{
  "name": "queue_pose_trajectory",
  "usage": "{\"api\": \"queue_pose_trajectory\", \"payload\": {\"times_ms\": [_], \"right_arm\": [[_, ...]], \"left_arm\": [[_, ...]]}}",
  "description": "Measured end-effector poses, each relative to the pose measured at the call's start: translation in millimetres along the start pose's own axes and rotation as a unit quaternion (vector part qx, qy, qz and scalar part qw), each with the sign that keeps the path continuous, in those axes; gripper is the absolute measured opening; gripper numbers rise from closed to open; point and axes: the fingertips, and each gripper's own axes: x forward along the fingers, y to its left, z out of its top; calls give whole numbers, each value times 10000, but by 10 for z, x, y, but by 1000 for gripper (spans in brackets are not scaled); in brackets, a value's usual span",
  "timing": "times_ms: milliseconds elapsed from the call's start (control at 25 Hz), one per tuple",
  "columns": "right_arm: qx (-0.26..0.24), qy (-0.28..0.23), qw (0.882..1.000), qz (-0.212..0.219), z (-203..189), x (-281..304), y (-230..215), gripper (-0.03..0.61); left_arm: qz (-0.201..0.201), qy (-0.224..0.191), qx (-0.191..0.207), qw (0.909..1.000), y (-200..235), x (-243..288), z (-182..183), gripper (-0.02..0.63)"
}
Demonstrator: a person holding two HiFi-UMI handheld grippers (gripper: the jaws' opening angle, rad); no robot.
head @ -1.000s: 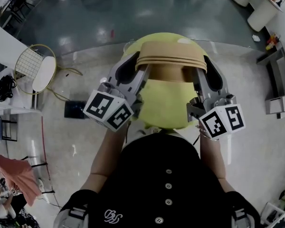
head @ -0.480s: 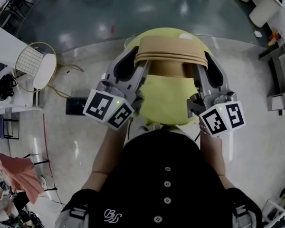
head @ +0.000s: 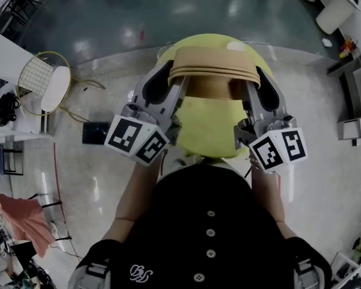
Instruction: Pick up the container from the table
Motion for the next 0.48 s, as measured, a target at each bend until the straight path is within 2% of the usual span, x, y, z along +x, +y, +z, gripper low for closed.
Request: {"api": "queue_pose_trajectory", "payload": {"times_ms": [480], "right_arm": [[-2, 111, 9999, -18, -44, -21, -23, 100]], "left_arm": [[78, 118, -226, 9996, 15, 8, -90, 121]]}}
